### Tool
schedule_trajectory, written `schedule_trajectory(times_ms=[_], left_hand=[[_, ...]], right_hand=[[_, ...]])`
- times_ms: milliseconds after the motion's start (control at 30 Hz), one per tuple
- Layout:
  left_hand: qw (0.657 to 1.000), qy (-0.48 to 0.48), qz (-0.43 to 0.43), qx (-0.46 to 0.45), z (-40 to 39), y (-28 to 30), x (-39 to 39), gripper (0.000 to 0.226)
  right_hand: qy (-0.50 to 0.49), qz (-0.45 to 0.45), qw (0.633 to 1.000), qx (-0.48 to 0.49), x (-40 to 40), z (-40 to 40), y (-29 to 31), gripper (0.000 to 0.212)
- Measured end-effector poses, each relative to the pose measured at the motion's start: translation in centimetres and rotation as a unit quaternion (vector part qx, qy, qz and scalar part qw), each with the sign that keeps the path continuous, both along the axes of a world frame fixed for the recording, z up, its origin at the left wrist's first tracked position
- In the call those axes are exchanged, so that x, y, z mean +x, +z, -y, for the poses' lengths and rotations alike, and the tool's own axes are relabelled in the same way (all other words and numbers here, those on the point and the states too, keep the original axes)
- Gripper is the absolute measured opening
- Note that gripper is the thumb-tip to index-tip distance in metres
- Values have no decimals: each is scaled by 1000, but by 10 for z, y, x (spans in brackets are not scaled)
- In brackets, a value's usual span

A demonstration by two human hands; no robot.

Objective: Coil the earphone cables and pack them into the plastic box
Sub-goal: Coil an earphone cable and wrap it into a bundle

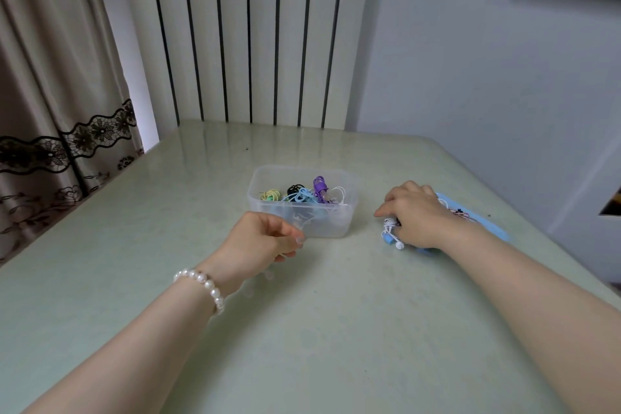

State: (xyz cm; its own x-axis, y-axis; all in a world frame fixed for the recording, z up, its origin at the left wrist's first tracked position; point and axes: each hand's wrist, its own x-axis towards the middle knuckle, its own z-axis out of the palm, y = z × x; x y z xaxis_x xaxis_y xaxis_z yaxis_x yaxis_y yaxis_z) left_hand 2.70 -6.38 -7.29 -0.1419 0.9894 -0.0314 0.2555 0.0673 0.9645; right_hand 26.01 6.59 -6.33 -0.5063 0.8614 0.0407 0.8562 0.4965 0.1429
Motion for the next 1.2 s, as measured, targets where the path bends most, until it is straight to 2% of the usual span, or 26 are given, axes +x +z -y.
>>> schedule_trajectory(times_ms=[67, 133, 200, 267, 400, 500, 600, 733, 833, 933, 1100, 1133, 1200], left_hand=[[1000, 4, -1, -3, 0, 0, -1, 12], [1000, 18, -4, -8, 0, 1, -5, 12], [1000, 28, 2, -3, -3, 1, -9, 13], [999, 31, 9, 3, -5, 1, -11, 14], [1000, 24, 5, 5, -5, 0, -9, 14], [1000, 23, 2, 1, -3, 0, -8, 13], [1000, 25, 1, -4, -2, 0, -8, 12], [999, 30, 1, -10, -2, 1, -7, 14], [1000, 24, -4, -12, -1, 1, -6, 13], [1000, 21, -10, -11, 0, 2, -4, 11], [1000, 3, 2, -2, -1, 1, -1, 11], [1000, 1, 4, -2, -1, 0, -1, 11], [1000, -2, 6, -3, -1, -1, -1, 11]], right_hand=[[31, 37, 998, 49, 1, 1, -6, 37], [40, 20, 996, 79, 5, 1, -4, 32], [27, -45, 995, 85, 8, 1, 6, 25], [9, -148, 986, 82, 10, 4, 20, 19], [-33, -345, 937, 38, 10, 16, 43, 19], [-50, -473, 879, -32, 5, 20, 50, 14], [-82, -554, 827, -49, 4, 13, 47, 11], [-167, -562, 810, 13, 11, 6, 42, 12], [-193, -526, 828, -31, 13, 7, 40, 23], [-190, -533, 822, -69, 9, 10, 39, 22], [-121, -609, 775, -121, -2, 22, 43, 12], [-112, -597, 785, -123, -4, 24, 43, 10], [-123, -528, 835, -94, -8, 27, 43, 14]])
